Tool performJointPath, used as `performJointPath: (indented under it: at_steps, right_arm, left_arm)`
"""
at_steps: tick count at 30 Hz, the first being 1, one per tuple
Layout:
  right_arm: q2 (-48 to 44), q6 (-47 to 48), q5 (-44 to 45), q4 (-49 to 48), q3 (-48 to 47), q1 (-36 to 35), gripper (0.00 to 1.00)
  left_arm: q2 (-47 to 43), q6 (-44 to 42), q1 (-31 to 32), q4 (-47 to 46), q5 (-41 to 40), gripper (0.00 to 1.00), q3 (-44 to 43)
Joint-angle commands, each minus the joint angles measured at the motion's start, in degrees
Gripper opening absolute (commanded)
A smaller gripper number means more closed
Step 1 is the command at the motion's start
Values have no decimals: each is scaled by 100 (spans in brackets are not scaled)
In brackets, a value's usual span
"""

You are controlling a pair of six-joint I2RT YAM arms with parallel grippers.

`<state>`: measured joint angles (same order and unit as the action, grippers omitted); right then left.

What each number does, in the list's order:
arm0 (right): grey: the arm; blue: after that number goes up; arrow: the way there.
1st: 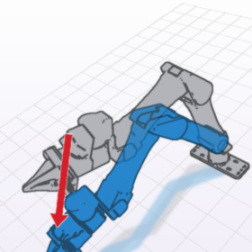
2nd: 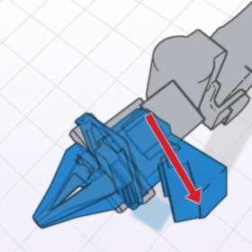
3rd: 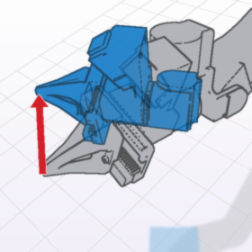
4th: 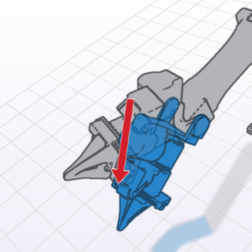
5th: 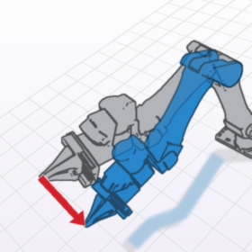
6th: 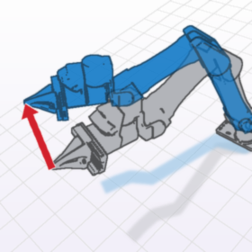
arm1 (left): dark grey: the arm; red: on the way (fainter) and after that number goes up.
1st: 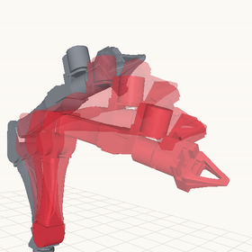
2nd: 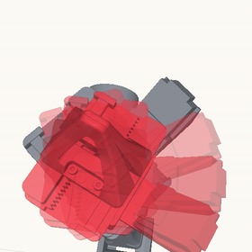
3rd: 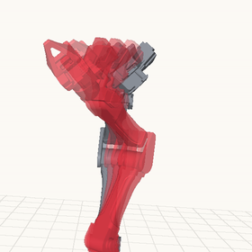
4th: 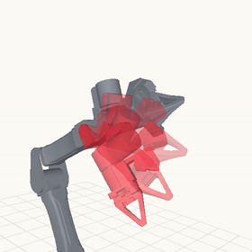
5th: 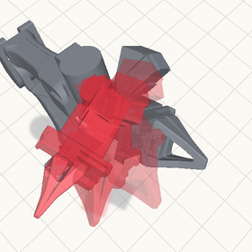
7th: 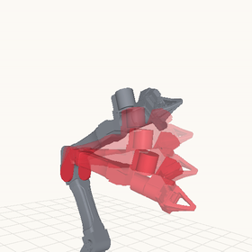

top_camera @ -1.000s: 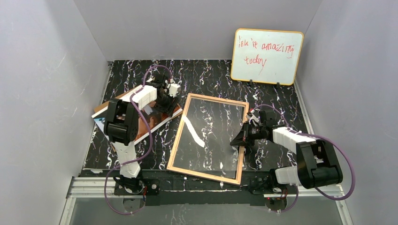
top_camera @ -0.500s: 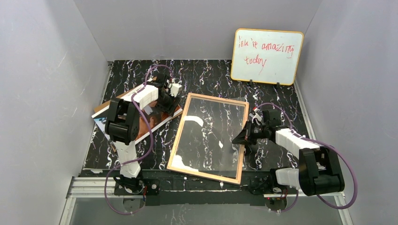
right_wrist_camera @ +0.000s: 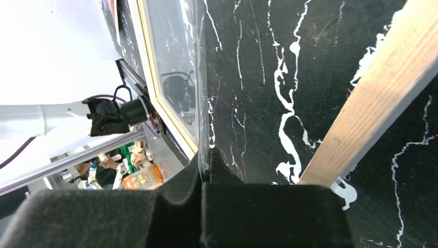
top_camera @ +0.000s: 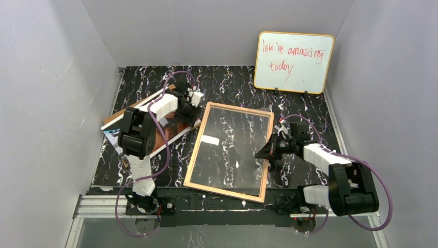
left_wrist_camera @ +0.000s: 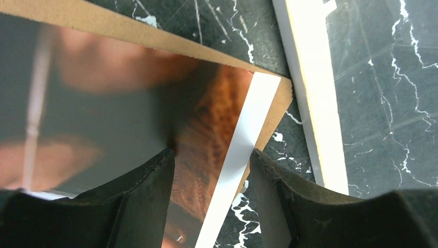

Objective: Put the photo into the frame
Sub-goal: Place the photo frame item in the photo frame.

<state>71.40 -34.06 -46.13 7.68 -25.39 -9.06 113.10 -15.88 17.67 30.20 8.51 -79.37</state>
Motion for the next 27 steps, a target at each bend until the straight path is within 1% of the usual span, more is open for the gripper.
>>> performJointPath:
  at_steps: [1, 8, 13, 22, 27]
  right_arm:
    - [-151, -196, -390, -625, 102, 23, 1]
    - [-810, -747, -834, -1714, 467, 26, 1]
    - [-955, -1066, -1046, -2241, 694, 20, 1]
    - [-450, -1104, -1010, -2332, 638, 18, 1]
    - [-387, -1085, -952, -2348, 631, 18, 1]
  left_arm:
    - [686, 59, 266, 213, 445, 53, 314]
    - [854, 42, 395, 92, 478, 53, 368]
    - [907, -39, 396, 83, 512, 52, 377]
    - [907, -72, 396, -10, 626, 52, 506]
    - [917, -108, 395, -48, 621, 52, 544]
